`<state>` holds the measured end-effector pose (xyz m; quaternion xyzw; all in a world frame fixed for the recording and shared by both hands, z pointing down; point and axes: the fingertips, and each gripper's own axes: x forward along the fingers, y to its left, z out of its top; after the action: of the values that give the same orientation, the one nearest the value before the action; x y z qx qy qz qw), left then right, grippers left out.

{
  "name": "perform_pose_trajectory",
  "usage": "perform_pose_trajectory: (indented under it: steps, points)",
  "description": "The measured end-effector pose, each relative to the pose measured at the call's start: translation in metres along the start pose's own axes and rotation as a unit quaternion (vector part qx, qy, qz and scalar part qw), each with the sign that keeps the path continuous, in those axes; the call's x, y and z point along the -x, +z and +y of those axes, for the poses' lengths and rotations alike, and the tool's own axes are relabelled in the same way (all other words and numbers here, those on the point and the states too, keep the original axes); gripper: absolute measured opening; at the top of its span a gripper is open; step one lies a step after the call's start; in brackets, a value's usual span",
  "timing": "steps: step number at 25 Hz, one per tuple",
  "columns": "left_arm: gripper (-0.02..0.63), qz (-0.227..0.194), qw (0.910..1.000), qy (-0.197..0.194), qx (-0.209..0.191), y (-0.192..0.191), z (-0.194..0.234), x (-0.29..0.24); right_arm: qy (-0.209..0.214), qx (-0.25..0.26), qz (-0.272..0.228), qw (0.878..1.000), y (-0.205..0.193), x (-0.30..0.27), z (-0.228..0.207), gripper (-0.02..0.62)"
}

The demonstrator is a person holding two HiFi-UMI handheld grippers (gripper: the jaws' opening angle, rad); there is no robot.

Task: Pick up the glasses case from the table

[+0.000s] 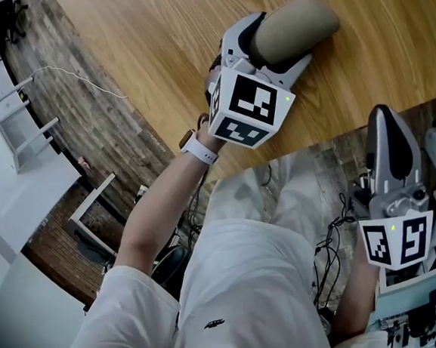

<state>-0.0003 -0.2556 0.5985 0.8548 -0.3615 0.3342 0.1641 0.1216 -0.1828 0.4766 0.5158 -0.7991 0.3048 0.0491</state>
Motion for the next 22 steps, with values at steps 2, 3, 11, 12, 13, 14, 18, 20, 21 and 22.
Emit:
perform_pose_trajectory:
  steps: [2, 3, 11, 12, 13, 14, 18, 20, 21, 22]
  points:
    - [0.383, -0.004, 1.0000, 0.000, 0.004, 0.003, -0.004, 0.008, -0.002, 0.005, -0.006, 1.000, 0.004, 0.005, 0.003, 0.009]
    - [0.383, -0.006, 1.0000, 0.000, 0.005, 0.005, -0.005, 0.012, -0.003, 0.007, -0.010, 1.000, 0.006, 0.007, 0.004, 0.009]
    - [0.383, -0.011, 0.9998, 0.007, 0.016, 0.017, -0.014, 0.043, 0.001, 0.020, -0.031, 0.999, 0.026, 0.029, 0.018, 0.011]
    - [0.383, -0.011, 0.9998, 0.006, 0.017, 0.018, -0.016, 0.046, 0.000, 0.021, -0.033, 0.999, 0.028, 0.032, 0.020, 0.009]
    - [0.383, -0.011, 0.9998, 0.006, 0.017, 0.020, -0.018, 0.050, -0.001, 0.023, -0.036, 0.999, 0.031, 0.036, 0.020, 0.011]
    - [0.383, -0.011, 0.9998, 0.007, 0.017, 0.022, -0.021, 0.054, -0.002, 0.024, -0.040, 0.999, 0.034, 0.040, 0.021, 0.009]
    - [0.383, -0.011, 0.9997, 0.013, 0.018, 0.028, -0.030, 0.075, -0.006, 0.028, -0.047, 0.998, 0.042, 0.060, 0.027, 0.011]
    - [0.383, -0.012, 0.9996, 0.016, 0.021, 0.029, -0.031, 0.085, -0.007, 0.031, -0.049, 0.998, 0.044, 0.067, 0.033, 0.009]
    - [0.383, -0.013, 0.9995, 0.018, 0.022, 0.030, -0.031, 0.090, -0.007, 0.033, -0.050, 0.998, 0.045, 0.070, 0.035, 0.009]
    - [0.383, -0.014, 0.9994, 0.018, 0.024, 0.032, -0.032, 0.095, -0.007, 0.034, -0.051, 0.998, 0.048, 0.072, 0.038, 0.009]
